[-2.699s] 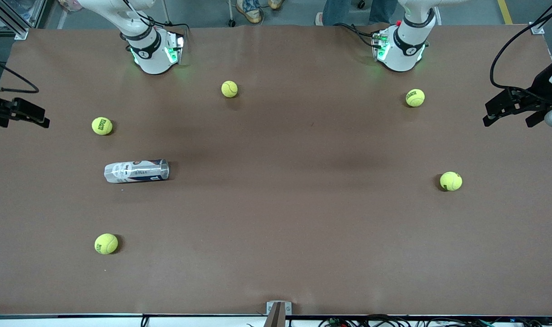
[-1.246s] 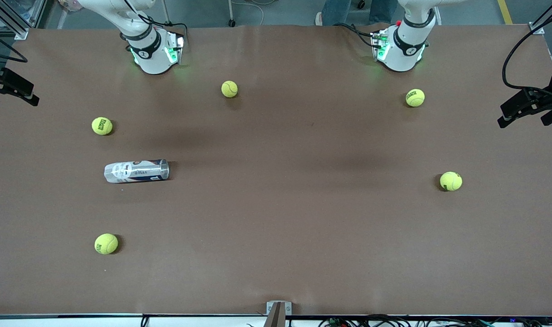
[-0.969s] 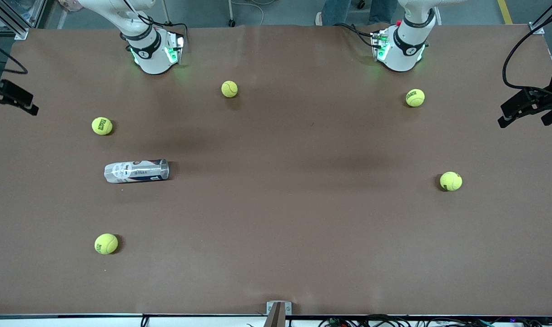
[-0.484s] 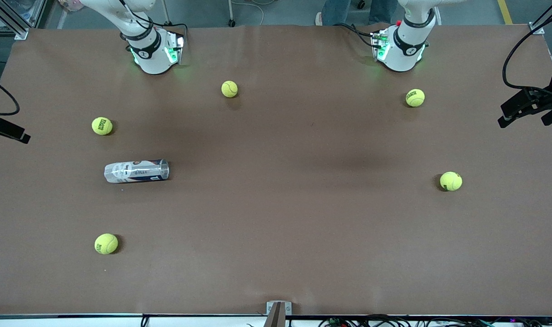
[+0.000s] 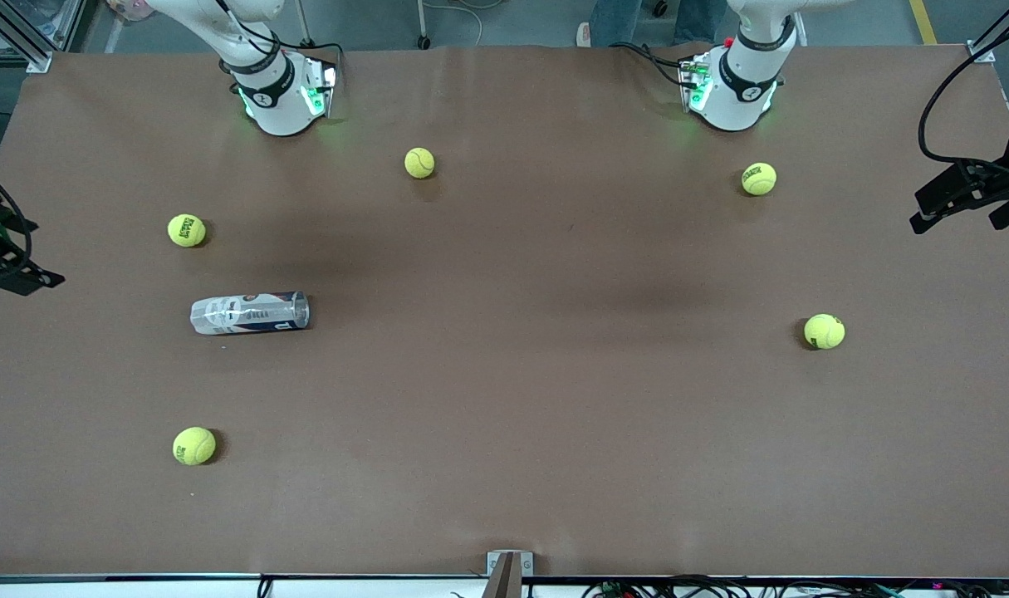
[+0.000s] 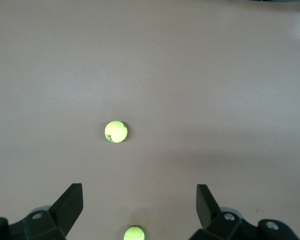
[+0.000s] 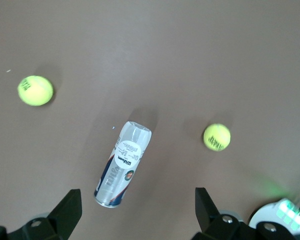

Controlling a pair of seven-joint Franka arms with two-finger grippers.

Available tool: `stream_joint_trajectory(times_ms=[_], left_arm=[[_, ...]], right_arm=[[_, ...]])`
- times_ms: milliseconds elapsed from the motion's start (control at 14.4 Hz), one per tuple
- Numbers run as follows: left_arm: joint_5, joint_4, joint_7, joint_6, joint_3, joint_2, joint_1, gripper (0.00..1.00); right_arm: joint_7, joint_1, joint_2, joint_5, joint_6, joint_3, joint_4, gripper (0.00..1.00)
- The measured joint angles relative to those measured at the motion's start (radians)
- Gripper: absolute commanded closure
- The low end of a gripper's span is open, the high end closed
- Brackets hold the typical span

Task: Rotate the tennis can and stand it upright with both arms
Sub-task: 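Reach the right gripper down to the lying Wilson can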

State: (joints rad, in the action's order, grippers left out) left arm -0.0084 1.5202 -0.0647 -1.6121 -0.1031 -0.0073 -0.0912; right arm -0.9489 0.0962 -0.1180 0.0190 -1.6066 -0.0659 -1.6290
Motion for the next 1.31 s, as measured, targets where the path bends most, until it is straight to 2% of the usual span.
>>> stream_joint_trajectory(times_ms=[277, 484, 1107, 1315], left_arm=[[0.000, 0.000, 0.000, 0.002, 0.000, 0.000, 0.000, 0.00], [0.000, 0.000, 0.000, 0.002, 0.000, 0.000, 0.000, 0.00], [0.000, 0.000, 0.000, 0.002, -0.001, 0.000, 0.000, 0.00], [0.000, 0.000, 0.000, 0.003, -0.001, 0.000, 0.000, 0.00]], right_arm=[[-0.276, -0.058, -0.060, 0.000, -0.005, 0.004, -0.020, 0.00], [-0.406, -0.096, -0.093, -0.001, -0.065, 0.005, -0.078, 0.00], [-0.506, -0.119, -0.100, -0.038, -0.385, 0.007, -0.397, 0.00], [-0.526, -0.134, -0.099, -0.050, -0.461, 0.008, -0.457, 0.00]])
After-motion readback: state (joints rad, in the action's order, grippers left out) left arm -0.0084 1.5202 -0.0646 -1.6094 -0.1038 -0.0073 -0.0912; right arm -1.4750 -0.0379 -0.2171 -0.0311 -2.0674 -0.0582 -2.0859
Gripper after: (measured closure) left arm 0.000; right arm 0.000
